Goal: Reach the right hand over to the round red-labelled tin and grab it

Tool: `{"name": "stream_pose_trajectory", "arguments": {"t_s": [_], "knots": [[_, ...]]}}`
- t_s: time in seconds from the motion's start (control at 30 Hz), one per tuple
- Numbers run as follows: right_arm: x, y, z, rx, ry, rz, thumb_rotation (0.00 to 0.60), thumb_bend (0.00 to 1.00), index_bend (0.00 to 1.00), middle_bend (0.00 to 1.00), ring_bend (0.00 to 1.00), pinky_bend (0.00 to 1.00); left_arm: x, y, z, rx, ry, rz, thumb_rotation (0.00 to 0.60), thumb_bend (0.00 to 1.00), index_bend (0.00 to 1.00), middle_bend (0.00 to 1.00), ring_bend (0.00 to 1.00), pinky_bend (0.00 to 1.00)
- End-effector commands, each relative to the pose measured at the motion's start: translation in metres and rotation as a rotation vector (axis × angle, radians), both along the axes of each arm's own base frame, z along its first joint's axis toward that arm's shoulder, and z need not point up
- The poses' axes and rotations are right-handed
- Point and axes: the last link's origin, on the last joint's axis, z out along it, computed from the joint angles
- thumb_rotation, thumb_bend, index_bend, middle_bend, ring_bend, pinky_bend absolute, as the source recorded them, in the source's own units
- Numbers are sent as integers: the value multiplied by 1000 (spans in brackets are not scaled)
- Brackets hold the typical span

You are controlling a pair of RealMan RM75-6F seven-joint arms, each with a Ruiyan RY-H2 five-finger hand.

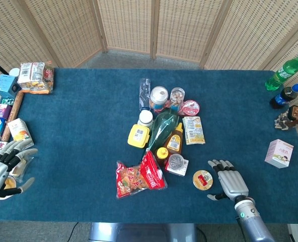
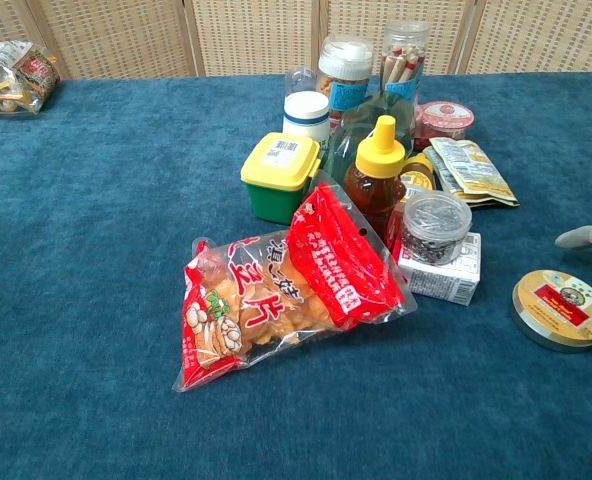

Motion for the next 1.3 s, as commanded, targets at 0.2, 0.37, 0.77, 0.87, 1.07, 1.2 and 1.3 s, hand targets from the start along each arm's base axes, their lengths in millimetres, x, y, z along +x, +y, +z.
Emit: {"name": "stream_pose_trajectory", "arguments": {"t_s": [0.2, 0.37, 0.77, 0.87, 1.07, 1.2, 1.3], "knots": [[-1, 0, -6, 1, 2, -2, 505, 0, 0, 0, 0, 0, -1, -2, 2, 6, -2, 3, 600, 368, 192, 65, 0, 0], [1, -1, -10, -13, -12, 11, 506, 0, 0, 55, 0, 0, -2, -3, 3, 12, -5, 6, 600, 367, 192, 65, 0, 0], [6, -2, -14, -33, -27, 22, 508, 0, 0, 261, 42, 0, -5, -4, 4, 17, -11, 10, 600, 368, 192, 61, 0, 0], [6, -3, -15, -36, -24, 20, 511, 0, 0, 296, 90, 0, -6, -4, 3, 17, -12, 11, 600, 369, 191, 61, 0, 0], [7, -3, -19, -31, -27, 16, 530, 0, 51, 374, 184, 85, -7, -4, 4, 18, -11, 13, 600, 368, 191, 60, 0, 0], [7, -5, -21, -33, -34, 10, 552, 0, 96, 408, 214, 133, -7, -5, 5, 22, -12, 13, 600, 370, 192, 59, 0, 0], [6, -5, -22, -32, -35, 11, 591, 0, 141, 453, 253, 185, -7, -5, 5, 22, -10, 15, 600, 367, 191, 60, 0, 0]]}}
